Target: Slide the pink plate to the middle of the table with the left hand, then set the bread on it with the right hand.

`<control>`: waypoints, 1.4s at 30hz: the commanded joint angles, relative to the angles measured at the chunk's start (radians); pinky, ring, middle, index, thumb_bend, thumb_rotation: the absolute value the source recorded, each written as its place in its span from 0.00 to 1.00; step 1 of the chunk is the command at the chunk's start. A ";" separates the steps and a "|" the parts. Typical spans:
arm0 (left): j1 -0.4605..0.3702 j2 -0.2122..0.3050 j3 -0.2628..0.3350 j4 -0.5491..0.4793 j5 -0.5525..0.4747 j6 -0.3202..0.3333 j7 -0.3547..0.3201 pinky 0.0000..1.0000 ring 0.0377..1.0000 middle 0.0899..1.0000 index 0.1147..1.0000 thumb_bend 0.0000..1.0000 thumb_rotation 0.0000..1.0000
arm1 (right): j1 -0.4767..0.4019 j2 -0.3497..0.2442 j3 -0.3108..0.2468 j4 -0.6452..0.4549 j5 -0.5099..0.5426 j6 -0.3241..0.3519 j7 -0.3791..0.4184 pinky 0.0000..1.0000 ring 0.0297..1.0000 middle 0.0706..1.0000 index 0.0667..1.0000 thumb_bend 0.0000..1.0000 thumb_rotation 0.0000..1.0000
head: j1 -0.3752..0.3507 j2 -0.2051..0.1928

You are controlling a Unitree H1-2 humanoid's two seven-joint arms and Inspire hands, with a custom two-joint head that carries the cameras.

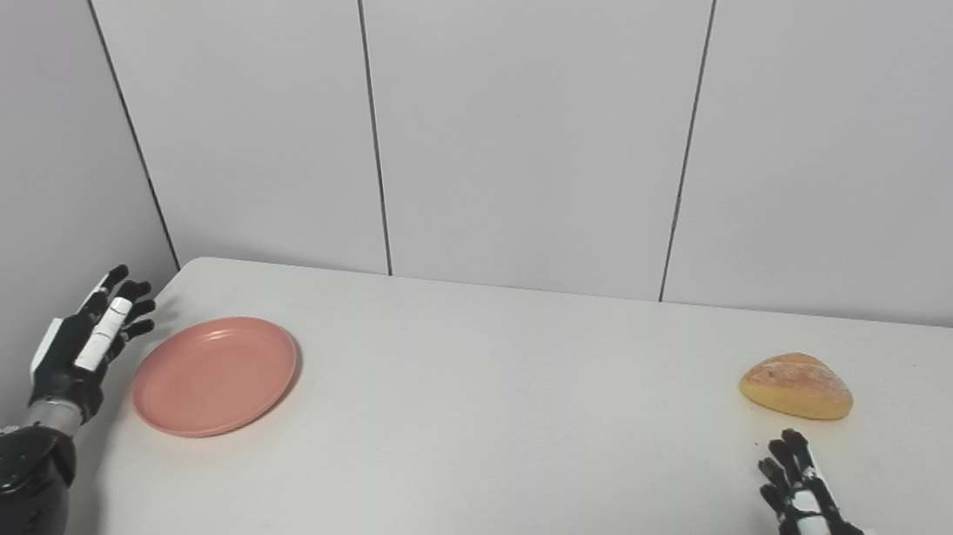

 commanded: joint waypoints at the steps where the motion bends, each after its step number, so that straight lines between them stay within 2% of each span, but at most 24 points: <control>1: -0.014 0.009 -0.012 -0.055 0.011 0.015 0.006 0.83 0.86 0.87 0.91 0.86 0.74 | 0.017 0.002 0.000 -0.016 0.010 0.020 -0.001 1.00 0.98 0.99 1.00 0.76 0.90 | -0.001 0.000; 3: -0.007 0.001 -0.021 -0.079 0.014 0.024 0.002 0.84 0.86 0.87 0.91 0.85 0.75 | 0.017 0.002 -0.001 -0.030 0.008 0.035 -0.006 1.00 0.97 0.99 0.99 0.77 0.89 | -0.004 0.017; 6: -0.002 -0.008 -0.037 -0.104 0.016 0.037 -0.007 0.84 0.86 0.88 0.92 0.86 0.76 | 0.017 0.000 0.000 -0.040 0.003 0.044 -0.007 0.99 0.96 0.98 0.99 0.77 0.90 | -0.004 0.017; 7: -0.001 -0.015 -0.044 -0.110 0.019 0.046 -0.006 0.84 0.86 0.88 0.92 0.86 0.77 | 0.018 -0.003 0.001 -0.045 0.003 0.047 -0.004 0.99 0.97 0.98 0.99 0.77 0.90 | 0.004 0.038; 8: -0.001 -0.019 -0.049 -0.114 0.021 0.053 -0.003 0.84 0.86 0.88 0.92 0.86 0.77 | 0.018 -0.005 0.002 -0.048 0.004 0.049 -0.002 0.99 0.97 0.98 0.99 0.77 0.91 | 0.004 0.038; 12: -0.003 -0.038 -0.062 -0.100 0.027 0.058 -0.003 0.85 0.85 0.87 0.94 0.84 0.77 | 0.023 -0.006 -0.002 -0.065 0.015 0.064 -0.001 0.99 0.97 0.99 1.00 0.77 0.90 | 0.003 0.026; 16: -0.003 -0.051 -0.067 -0.070 0.033 0.027 0.000 0.85 0.86 0.88 0.94 0.82 0.79 | 0.028 -0.007 -0.005 -0.069 0.019 0.068 -0.004 0.99 0.96 0.98 0.99 0.78 0.89 | 0.010 0.021; 27: -0.008 -0.065 -0.049 -0.081 0.025 -0.010 0.017 0.86 0.88 0.89 0.94 0.89 0.78 | 0.013 -0.027 -0.010 -0.010 0.042 0.049 0.020 1.00 0.98 1.00 1.00 0.73 0.90 | 0.050 -0.029; 34: -0.016 -0.069 -0.008 -0.178 -0.007 0.066 0.037 0.83 0.85 0.85 0.92 0.84 0.76 | 0.015 -0.034 -0.014 -0.008 0.044 0.046 0.025 1.00 0.99 1.00 1.00 0.74 0.91 | 0.053 -0.024; 36: -0.025 -0.057 -0.006 -0.202 -0.004 0.078 0.035 0.83 0.85 0.85 0.91 0.83 0.76 | 0.016 -0.035 -0.013 -0.011 0.041 0.047 0.024 1.00 0.99 1.00 1.00 0.75 0.91 | 0.057 -0.022; 39: -0.046 -0.043 0.002 -0.213 -0.008 0.092 0.034 0.82 0.85 0.86 0.90 0.83 0.77 | 0.015 -0.036 -0.011 -0.018 0.042 0.053 0.025 1.00 0.99 1.00 1.00 0.76 0.90 | 0.073 -0.005; 42: -0.064 -0.035 0.013 -0.228 -0.017 0.121 0.031 0.85 0.86 0.86 0.89 0.82 0.77 | 0.015 -0.035 -0.014 -0.033 0.051 0.069 0.020 1.00 0.99 1.00 1.00 0.74 0.90 | 0.089 0.019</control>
